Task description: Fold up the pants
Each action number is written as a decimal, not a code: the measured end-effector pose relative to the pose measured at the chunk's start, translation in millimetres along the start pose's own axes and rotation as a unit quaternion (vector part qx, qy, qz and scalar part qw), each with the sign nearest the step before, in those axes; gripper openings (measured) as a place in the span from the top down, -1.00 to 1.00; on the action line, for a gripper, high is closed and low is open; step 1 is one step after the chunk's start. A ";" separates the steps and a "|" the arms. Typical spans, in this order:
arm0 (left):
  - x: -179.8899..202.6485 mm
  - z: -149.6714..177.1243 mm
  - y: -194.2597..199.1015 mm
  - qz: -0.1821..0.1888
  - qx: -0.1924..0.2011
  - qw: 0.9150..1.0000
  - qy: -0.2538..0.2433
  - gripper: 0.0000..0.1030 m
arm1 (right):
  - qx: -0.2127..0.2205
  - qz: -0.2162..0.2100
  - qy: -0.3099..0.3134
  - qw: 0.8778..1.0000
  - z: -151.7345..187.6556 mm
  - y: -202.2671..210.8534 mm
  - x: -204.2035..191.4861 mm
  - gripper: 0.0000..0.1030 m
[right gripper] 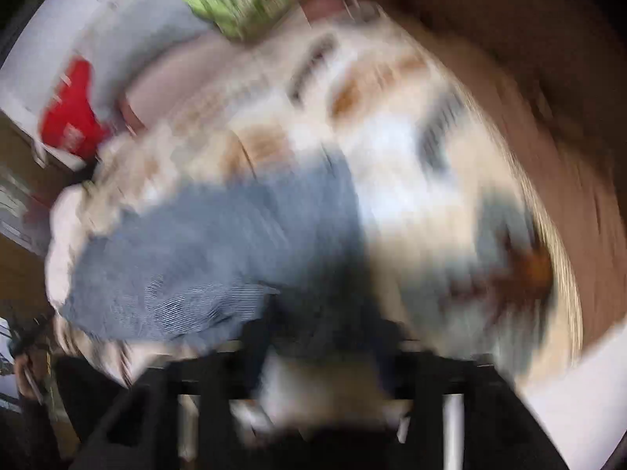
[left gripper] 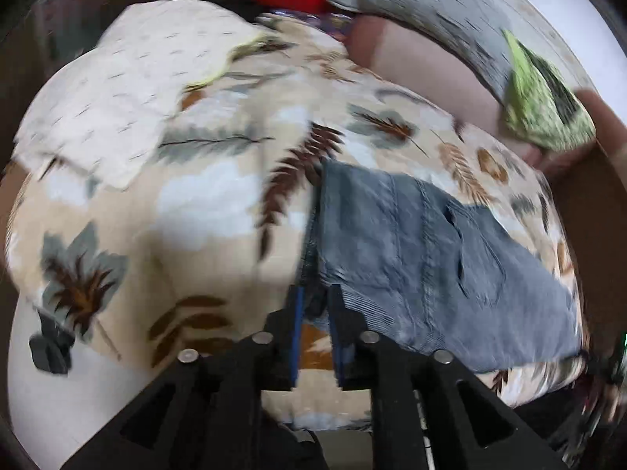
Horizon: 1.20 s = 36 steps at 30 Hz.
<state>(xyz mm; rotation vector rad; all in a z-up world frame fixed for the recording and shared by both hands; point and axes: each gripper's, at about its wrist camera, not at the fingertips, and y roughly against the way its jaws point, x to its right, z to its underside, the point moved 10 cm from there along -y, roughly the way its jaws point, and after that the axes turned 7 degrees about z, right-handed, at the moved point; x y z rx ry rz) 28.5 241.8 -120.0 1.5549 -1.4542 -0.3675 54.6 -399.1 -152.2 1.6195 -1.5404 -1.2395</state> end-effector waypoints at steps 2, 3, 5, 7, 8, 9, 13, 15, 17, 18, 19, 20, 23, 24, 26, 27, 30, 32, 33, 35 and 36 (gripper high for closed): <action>6.0 -10.4 8.7 -0.004 0.019 1.000 0.001 0.15 | 0.016 -0.009 -0.025 1.000 6.2 15.4 8.6 -0.28; 16.4 -15.7 11.9 -0.002 0.031 0.999 -0.010 -0.05 | 0.032 -0.013 -0.042 0.999 0.8 27.3 11.3 -0.36; 43.4 -19.0 11.5 0.014 0.045 0.998 -0.036 -0.12 | 0.053 -0.018 -0.065 0.996 -13.5 41.6 13.5 -0.56; 68.8 -16.6 0.5 0.019 0.046 0.997 -0.065 -0.12 | 0.066 -0.025 -0.091 0.993 -36.0 47.4 12.7 -0.59; 78.4 -14.2 -7.9 0.017 0.046 0.996 -0.076 -0.12 | 0.067 -0.032 -0.097 0.992 -42.7 45.9 11.1 -0.59; 84.9 -11.1 -19.9 0.008 0.043 0.995 -0.087 -0.12 | 0.066 -0.039 -0.104 0.992 -51.2 42.9 9.4 -0.59; 63.7 10.8 -77.1 -0.057 -0.010 0.994 -0.089 -0.12 | 0.026 -0.026 -0.132 0.991 -83.8 -2.0 8.7 -0.57; 47.6 22.0 -89.9 -0.058 -0.022 0.996 -0.067 -0.13 | -0.017 -0.010 -0.136 0.991 -85.6 -31.2 6.9 -0.19; 46.0 21.6 -89.4 -0.051 -0.005 0.995 -0.080 -0.15 | -0.032 0.033 -0.093 0.995 -88.4 -45.0 -2.1 0.44; 46.5 21.7 -89.4 -0.052 -0.004 0.995 -0.087 -0.15 | -0.024 0.051 -0.073 0.996 -91.9 -44.9 -6.4 0.73; 46.4 21.5 -90.0 -0.053 -0.004 0.994 -0.091 -0.15 | -0.014 0.068 -0.049 0.996 -96.8 -39.9 -13.5 0.74; 45.6 20.7 -91.0 -0.051 -0.003 0.994 -0.091 -0.16 | -0.002 0.077 -0.038 0.996 -101.9 -34.1 -17.0 0.75; 47.2 20.1 -90.4 -0.047 0.003 0.995 -0.093 -0.16 | 0.066 0.108 -0.008 0.992 -128.3 -6.6 -26.0 0.75; 47.5 20.1 -90.2 -0.048 0.005 0.994 -0.096 -0.17 | 0.076 0.106 -0.001 0.991 -132.7 -4.6 -30.0 0.75; 48.2 20.3 -91.1 -0.051 0.011 0.993 -0.102 -0.19 | 0.065 0.140 0.010 0.988 -133.8 -22.4 -25.3 0.72; 48.4 20.4 -92.6 -0.053 0.013 0.993 -0.105 -0.20 | 0.044 0.157 0.019 0.986 -127.8 -39.9 -20.1 0.66; 48.9 20.5 -90.6 -0.051 0.015 0.993 -0.109 -0.21 | 0.016 0.132 -0.010 0.991 -105.0 -49.8 -7.6 0.48; 48.3 20.6 -90.3 -0.047 0.016 0.993 -0.108 -0.21 | 0.039 0.130 -0.032 0.990 -99.4 -27.0 -2.8 0.23; 48.3 20.5 -90.1 -0.047 0.016 0.993 -0.108 -0.21 | 0.052 0.136 -0.039 0.988 -97.2 -13.6 -1.4 0.05; 48.3 20.3 -90.2 -0.049 0.017 0.993 -0.107 -0.21 | 0.078 0.106 -0.050 0.990 -88.9 19.2 -12.3 -0.08; 48.0 20.1 -90.1 -0.049 0.018 0.993 -0.106 -0.22 | 0.077 0.074 -0.051 0.993 -83.5 28.0 -22.8 -0.18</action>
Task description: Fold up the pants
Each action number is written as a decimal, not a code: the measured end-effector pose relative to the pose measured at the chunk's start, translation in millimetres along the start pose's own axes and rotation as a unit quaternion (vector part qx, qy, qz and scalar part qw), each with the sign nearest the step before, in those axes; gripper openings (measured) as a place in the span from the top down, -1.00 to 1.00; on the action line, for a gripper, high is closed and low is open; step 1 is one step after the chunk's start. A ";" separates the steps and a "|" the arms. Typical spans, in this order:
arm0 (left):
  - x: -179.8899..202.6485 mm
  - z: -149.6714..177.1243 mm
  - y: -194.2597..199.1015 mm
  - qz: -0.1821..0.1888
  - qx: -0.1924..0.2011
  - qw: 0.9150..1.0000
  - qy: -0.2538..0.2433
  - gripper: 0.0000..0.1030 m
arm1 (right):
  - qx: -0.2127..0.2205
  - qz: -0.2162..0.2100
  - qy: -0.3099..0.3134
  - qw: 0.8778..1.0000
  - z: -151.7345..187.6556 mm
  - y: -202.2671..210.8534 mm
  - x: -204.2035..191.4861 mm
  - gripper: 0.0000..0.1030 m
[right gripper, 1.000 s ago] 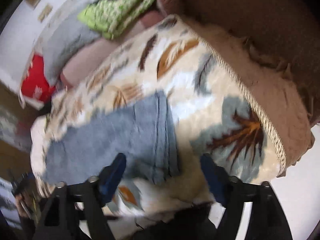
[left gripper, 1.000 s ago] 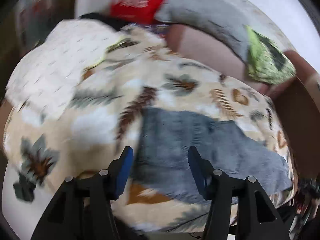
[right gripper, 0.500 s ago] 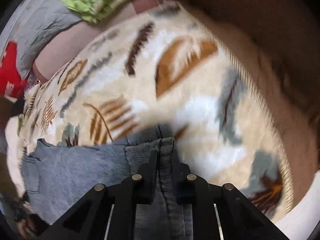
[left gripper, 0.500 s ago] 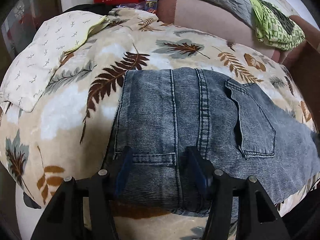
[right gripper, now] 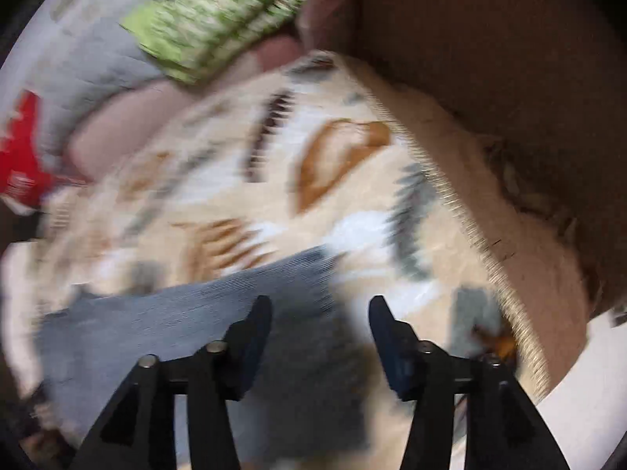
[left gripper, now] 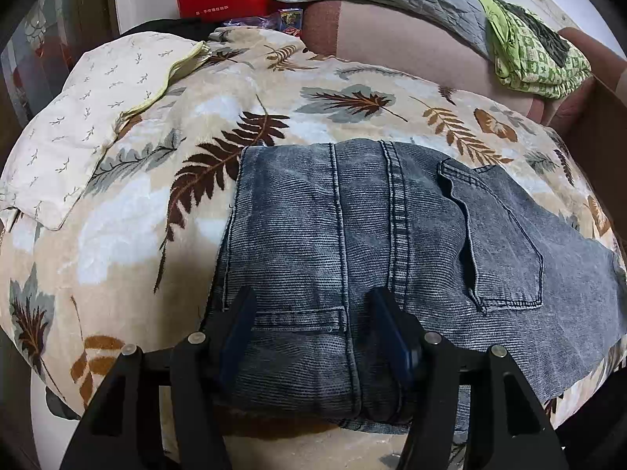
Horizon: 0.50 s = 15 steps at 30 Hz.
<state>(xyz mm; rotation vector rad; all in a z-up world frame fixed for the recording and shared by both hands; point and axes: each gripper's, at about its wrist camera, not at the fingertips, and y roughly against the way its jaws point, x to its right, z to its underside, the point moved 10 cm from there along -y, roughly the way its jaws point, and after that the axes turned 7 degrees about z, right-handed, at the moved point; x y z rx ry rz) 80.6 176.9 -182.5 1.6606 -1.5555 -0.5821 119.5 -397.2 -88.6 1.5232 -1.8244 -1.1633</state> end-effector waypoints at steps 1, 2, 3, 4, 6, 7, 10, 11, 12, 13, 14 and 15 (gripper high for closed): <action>-0.5 -0.3 0.2 0.000 0.000 1.000 0.003 -0.22 | -0.013 -0.052 -0.011 0.999 12.4 9.7 -12.9 -0.31; -1.3 -0.7 0.6 0.002 0.000 1.000 0.007 -0.22 | -0.024 -0.071 -0.019 0.997 23.5 11.5 -14.7 -0.35; -1.6 -1.2 0.8 0.002 -0.001 1.000 0.011 -0.22 | -0.043 -0.071 -0.023 0.996 34.9 5.0 -13.8 -0.39; -2.0 -1.9 1.4 0.002 -0.004 1.000 0.016 -0.22 | -0.091 -0.042 -0.018 0.995 59.2 -17.6 -2.9 -0.39; -1.5 -6.7 10.6 -0.007 -0.005 1.000 0.027 -0.21 | -0.126 -0.021 -0.023 0.992 77.3 -43.4 12.0 -0.32; 0.4 -11.7 19.8 -0.008 0.008 0.999 0.030 -0.21 | -0.110 -0.016 -0.025 0.994 72.0 -35.8 11.5 -0.31; 18.9 -31.4 49.8 0.017 0.062 0.998 0.017 -0.23 | -0.052 0.018 0.028 0.998 38.4 0.4 -18.6 -0.32; 25.6 -35.7 53.3 0.018 0.072 0.997 0.006 -0.30 | -0.032 0.029 0.051 0.998 28.1 9.1 -32.6 -0.32; 27.2 -36.1 51.4 0.014 0.073 0.997 0.001 -0.35 | -0.016 0.018 0.082 0.996 17.7 17.0 -60.5 -0.33; 24.7 -33.4 43.8 -0.002 0.066 0.998 -0.002 -0.35 | -0.014 -0.013 0.108 0.994 11.8 18.2 -90.4 -0.33; 17.6 -26.7 30.9 -0.025 0.046 0.999 0.000 -0.35 | -0.018 -0.051 0.131 0.990 10.3 17.7 -124.7 -0.33; 6.9 -15.5 14.1 -0.045 0.014 0.999 0.007 -0.35 | -0.023 -0.076 0.147 0.986 11.3 14.6 -149.5 -0.33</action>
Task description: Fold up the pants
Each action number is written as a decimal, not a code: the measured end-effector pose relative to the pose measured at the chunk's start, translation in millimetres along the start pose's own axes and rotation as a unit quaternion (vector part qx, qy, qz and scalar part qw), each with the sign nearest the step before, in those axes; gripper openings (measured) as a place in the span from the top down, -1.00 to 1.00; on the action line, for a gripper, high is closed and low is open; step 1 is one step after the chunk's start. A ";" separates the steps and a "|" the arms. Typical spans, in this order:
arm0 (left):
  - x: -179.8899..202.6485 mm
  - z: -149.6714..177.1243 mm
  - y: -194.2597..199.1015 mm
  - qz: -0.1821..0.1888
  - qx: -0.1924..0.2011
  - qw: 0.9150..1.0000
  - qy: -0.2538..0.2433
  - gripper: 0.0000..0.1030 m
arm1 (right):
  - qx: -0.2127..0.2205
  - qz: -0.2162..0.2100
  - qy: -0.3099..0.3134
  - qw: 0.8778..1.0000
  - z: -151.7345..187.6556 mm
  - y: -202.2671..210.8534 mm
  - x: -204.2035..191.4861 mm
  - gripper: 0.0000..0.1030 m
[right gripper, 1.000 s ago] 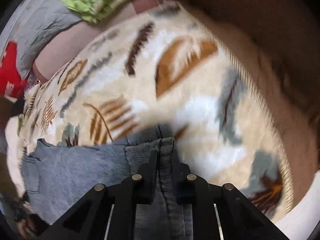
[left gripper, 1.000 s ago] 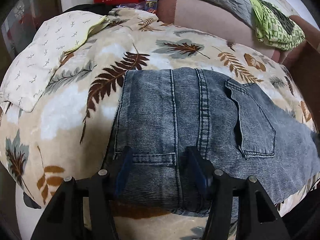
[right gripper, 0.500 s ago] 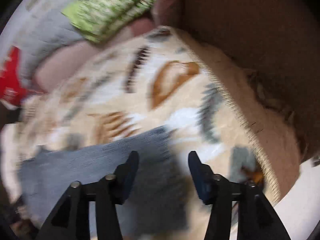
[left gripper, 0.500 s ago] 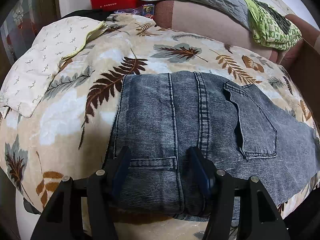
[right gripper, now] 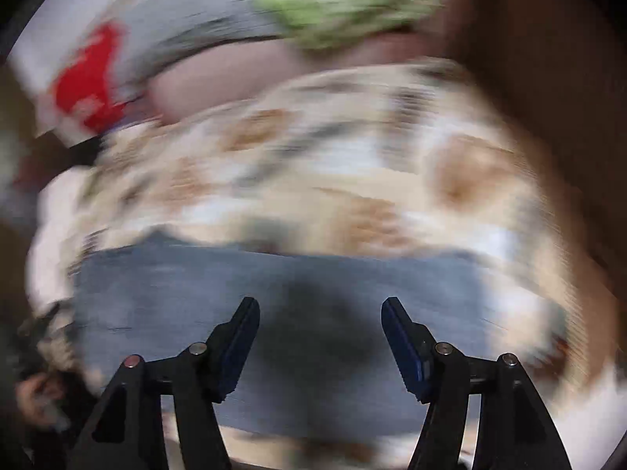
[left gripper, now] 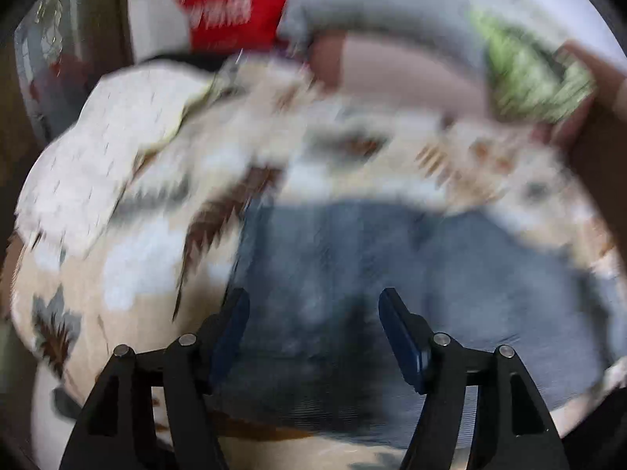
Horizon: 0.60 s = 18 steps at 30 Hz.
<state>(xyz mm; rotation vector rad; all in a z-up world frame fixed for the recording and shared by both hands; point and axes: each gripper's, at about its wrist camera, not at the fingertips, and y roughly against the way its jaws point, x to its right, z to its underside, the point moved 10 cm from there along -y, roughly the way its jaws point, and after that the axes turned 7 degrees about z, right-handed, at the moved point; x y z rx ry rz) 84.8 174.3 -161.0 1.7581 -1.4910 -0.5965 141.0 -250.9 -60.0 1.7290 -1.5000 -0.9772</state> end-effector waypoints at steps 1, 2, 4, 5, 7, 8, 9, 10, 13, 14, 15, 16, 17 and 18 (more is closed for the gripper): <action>-9.2 11.8 -15.5 -0.005 -0.030 0.999 0.014 -0.38 | -0.010 -0.034 0.033 0.999 -9.7 -14.8 -40.4 -0.33; -14.0 15.2 -20.1 0.009 -0.021 0.999 0.028 -0.45 | -0.015 -0.046 0.056 0.997 -15.8 -25.5 -64.2 -0.33; -17.4 13.5 -17.2 -0.008 -0.015 1.000 0.020 -0.59 | -0.033 -0.073 0.102 0.992 -28.8 -59.8 -124.2 -0.33; -17.5 13.2 -18.3 -0.005 -0.015 1.000 0.019 -0.60 | -0.043 -0.087 0.112 0.989 -33.9 -74.3 -143.6 -0.30; -22.2 16.7 -22.2 0.012 -0.019 0.999 0.036 -0.63 | -0.054 -0.095 0.139 0.984 -44.8 -105.9 -180.6 -0.30; -25.7 17.9 -22.9 0.022 -0.022 0.998 0.049 -0.64 | -0.059 -0.085 0.154 0.983 -50.4 -120.7 -194.5 -0.29; -27.9 17.7 -23.7 0.032 -0.024 0.998 0.055 -0.64 | -0.066 -0.079 0.166 0.981 -56.7 -136.6 -207.2 -0.28; -27.4 17.2 -25.3 0.035 -0.024 0.998 0.055 -0.65 | -0.073 -0.077 0.170 0.980 -58.8 -144.1 -210.5 -0.22; -24.8 16.4 -24.8 0.033 -0.020 0.998 0.049 -0.65 | -0.120 -0.055 0.211 0.968 -45.1 -176.8 -227.4 0.59; -23.9 15.9 -24.5 0.033 -0.020 0.998 0.050 -0.66 | -0.132 -0.044 0.223 0.965 -39.7 -182.8 -227.1 0.78; -23.4 14.9 -24.3 0.034 -0.020 0.998 0.052 -0.67 | -0.134 -0.036 0.233 0.963 -37.0 -186.7 -227.9 0.90; -22.9 14.4 -25.2 0.034 -0.020 0.998 0.052 -0.68 | -0.129 -0.031 0.241 0.961 -36.6 -186.5 -230.2 0.93; -23.0 14.4 -25.6 0.034 -0.020 0.998 0.051 -0.68 | -0.114 -0.026 0.248 0.962 -39.1 -182.0 -232.9 0.94; -23.3 14.5 -25.7 0.034 -0.020 0.998 0.050 -0.69 | -0.101 -0.022 0.251 0.962 -42.5 -177.7 -234.5 0.94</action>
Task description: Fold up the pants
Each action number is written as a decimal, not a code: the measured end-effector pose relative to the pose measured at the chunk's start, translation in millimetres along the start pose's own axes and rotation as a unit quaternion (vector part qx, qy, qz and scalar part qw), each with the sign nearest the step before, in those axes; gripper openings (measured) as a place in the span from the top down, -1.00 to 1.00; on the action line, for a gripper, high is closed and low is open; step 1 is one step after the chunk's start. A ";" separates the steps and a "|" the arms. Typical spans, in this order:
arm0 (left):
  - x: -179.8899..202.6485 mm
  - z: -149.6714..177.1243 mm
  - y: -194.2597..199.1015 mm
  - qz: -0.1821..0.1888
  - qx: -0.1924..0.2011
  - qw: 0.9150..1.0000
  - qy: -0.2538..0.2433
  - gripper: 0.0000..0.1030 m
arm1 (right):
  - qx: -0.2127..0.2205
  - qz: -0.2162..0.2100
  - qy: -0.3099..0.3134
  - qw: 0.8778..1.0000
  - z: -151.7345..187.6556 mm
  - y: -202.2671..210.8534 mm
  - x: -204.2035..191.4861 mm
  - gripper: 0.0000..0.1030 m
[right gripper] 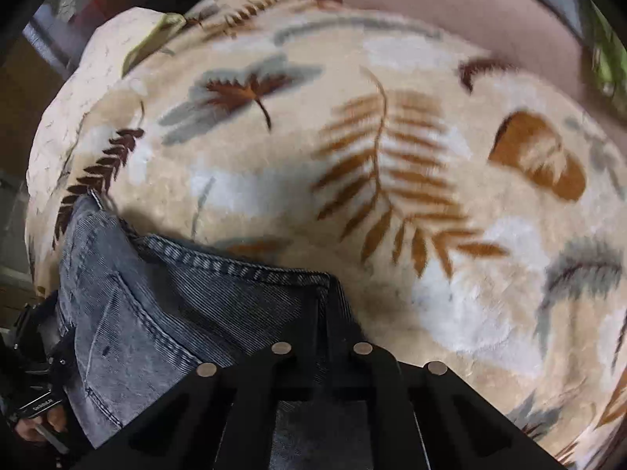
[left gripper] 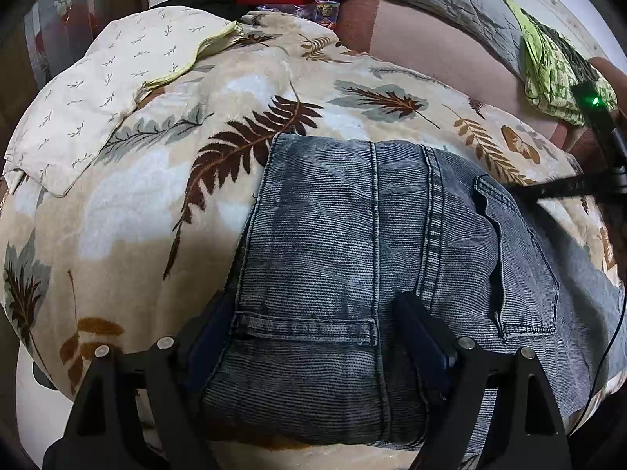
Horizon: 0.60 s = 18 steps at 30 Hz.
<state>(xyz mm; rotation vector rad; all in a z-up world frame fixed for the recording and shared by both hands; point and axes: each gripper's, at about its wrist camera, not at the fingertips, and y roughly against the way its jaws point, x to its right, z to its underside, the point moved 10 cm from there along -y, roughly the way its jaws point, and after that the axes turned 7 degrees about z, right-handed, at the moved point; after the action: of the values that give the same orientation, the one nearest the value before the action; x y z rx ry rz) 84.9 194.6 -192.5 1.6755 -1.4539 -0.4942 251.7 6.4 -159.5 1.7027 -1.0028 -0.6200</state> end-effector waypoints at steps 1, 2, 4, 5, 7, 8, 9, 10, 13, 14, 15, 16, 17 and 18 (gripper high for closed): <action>-0.2 -0.1 -0.4 0.001 0.000 1.000 -0.001 -0.69 | 0.012 0.009 0.001 1.000 -2.9 4.4 1.3 0.95; -0.3 -0.1 -0.8 0.000 0.000 1.000 -0.001 -0.70 | 0.028 0.032 0.003 0.999 -7.6 7.5 5.7 0.95; -0.3 -0.6 -1.5 -0.003 0.001 1.000 -0.003 -0.72 | 0.025 0.038 -0.016 0.999 -10.8 -3.4 12.6 0.98; -0.2 -0.9 -1.9 -0.004 0.000 1.000 -0.004 -0.73 | 0.016 0.037 -0.025 0.999 -8.4 -12.4 14.0 0.98; -0.6 -0.9 -1.6 -0.004 0.001 1.000 -0.003 -0.73 | 0.019 0.026 -0.046 0.998 -2.9 -21.9 14.0 0.90; -0.8 -0.8 -1.0 -0.003 0.002 1.000 -0.003 -0.73 | 0.029 0.019 -0.058 0.998 -3.2 -18.0 14.8 0.90; -1.2 -0.8 -0.4 -0.001 0.003 1.000 -0.001 -0.73 | 0.038 0.009 -0.076 0.996 -1.4 -10.5 18.5 0.89; -1.4 -0.9 -0.3 -0.001 0.003 1.000 0.000 -0.73 | 0.050 0.007 -0.099 0.994 1.6 0.8 25.0 0.86; -1.4 -2.2 -0.7 -0.001 0.002 1.000 0.005 -0.73 | 0.110 0.014 -0.149 0.983 18.1 51.2 41.8 0.57; -1.3 -2.4 -0.7 -0.002 0.003 1.000 0.006 -0.73 | 0.123 -0.006 -0.168 0.978 31.3 67.9 42.4 0.44; -1.0 -2.3 -0.5 -0.002 0.003 1.000 0.006 -0.73 | 0.131 -0.030 -0.189 0.973 45.5 79.9 41.8 0.03; -0.7 -1.9 0.0 -0.003 0.004 1.000 0.006 -0.73 | 0.136 -0.054 -0.214 0.966 64.7 90.3 41.8 -0.46; -0.5 -1.8 0.3 -0.004 0.004 1.000 0.005 -0.73 | 0.145 -0.073 -0.239 0.957 81.4 97.4 41.1 -0.55; -0.5 -1.7 0.7 -0.004 0.005 1.000 0.006 -0.73 | 0.150 -0.085 -0.257 0.951 99.2 104.5 45.4 -0.54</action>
<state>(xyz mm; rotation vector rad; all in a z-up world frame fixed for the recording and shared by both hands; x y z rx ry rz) 85.6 195.7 -191.1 1.6900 -1.4434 -0.4818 162.9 -96.4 -93.3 1.9553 -1.3774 -1.1099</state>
